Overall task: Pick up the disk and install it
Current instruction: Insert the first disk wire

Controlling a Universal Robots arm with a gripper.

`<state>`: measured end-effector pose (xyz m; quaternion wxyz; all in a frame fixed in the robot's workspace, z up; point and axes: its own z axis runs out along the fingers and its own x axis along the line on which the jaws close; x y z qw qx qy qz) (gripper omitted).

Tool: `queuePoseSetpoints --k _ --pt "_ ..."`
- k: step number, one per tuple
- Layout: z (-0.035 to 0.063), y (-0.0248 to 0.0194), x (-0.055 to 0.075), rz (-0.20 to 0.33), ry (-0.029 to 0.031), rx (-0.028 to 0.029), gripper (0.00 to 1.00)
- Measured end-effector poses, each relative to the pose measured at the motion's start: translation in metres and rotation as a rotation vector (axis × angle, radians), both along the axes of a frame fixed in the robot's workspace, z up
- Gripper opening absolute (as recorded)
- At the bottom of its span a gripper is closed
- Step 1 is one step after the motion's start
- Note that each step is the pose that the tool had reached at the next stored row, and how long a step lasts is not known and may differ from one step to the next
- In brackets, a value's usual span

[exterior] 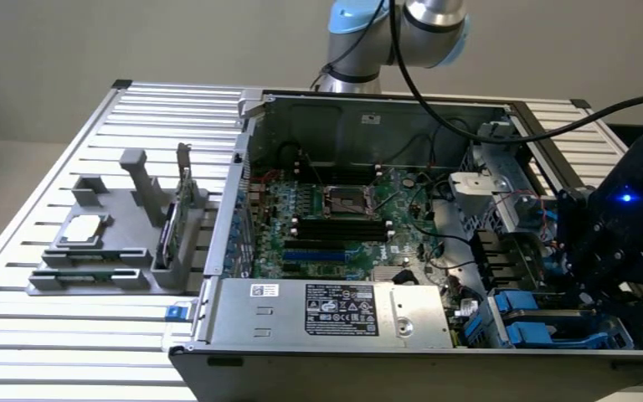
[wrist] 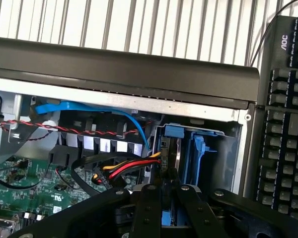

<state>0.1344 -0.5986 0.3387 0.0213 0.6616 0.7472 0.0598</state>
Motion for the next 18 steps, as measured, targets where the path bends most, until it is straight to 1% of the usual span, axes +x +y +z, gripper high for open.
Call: queuePoseSetpoints --k 18 --pt "-0.0014 0.0002 -0.0001 -0.012 -0.0032 0.0003 0.17"
